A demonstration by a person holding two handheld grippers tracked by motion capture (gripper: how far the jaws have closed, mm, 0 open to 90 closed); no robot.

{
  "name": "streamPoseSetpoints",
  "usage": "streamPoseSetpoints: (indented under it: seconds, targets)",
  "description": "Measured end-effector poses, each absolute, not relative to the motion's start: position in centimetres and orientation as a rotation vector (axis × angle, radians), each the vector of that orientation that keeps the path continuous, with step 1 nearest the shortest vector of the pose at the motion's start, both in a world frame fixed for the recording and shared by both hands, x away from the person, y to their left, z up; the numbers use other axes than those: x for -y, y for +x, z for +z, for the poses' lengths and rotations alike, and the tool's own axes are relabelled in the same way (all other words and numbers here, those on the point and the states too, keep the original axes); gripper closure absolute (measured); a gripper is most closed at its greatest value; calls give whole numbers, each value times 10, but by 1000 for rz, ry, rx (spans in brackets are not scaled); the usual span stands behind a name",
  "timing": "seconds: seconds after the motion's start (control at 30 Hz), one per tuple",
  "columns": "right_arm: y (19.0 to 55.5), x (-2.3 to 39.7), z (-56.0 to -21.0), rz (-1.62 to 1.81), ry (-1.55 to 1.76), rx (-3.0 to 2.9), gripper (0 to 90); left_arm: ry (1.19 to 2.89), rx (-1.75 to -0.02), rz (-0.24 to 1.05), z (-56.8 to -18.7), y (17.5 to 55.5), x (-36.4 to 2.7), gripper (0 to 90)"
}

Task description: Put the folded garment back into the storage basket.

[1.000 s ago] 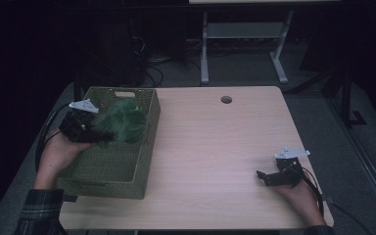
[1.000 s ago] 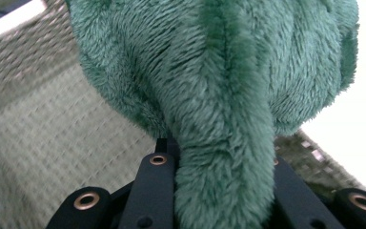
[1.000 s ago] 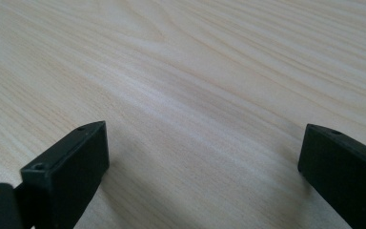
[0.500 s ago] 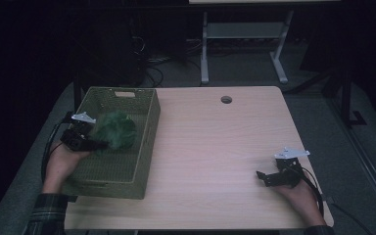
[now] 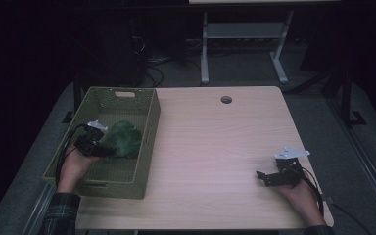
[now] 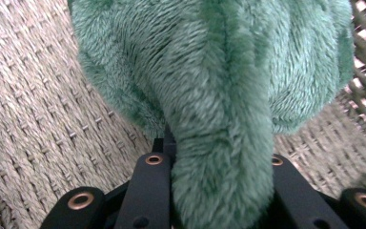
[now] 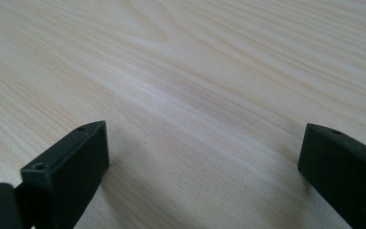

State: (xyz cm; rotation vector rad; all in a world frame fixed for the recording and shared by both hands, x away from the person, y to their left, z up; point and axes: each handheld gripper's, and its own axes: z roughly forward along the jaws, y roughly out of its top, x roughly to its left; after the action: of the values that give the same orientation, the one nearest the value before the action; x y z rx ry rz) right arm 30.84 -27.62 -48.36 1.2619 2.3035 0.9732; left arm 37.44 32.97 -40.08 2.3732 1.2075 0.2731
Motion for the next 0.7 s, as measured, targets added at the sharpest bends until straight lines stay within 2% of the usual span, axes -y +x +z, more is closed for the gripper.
streamPoseSetpoints:
  seconds: [0.1,0.17,0.43,0.53,0.7]
  targets:
    - [308,276,-484,973,1261,-2304,28,2377,-1221,262,-403,375,-330,692]
    - [308,276,-484,973,1261,-2304,28,2366,-1227,259,-404,376,-330,626]
    - [308,276,-484,973,1261,-2303,28,2326,-1240,262,-400,373,-336,282]
    - [308,276,-484,973,1261,-2303,28,2322,-1227,298,-393,370,-336,222]
    - [308,276,-484,973,1262,-2303,28,2306,-1190,331,-375,366,-335,212]
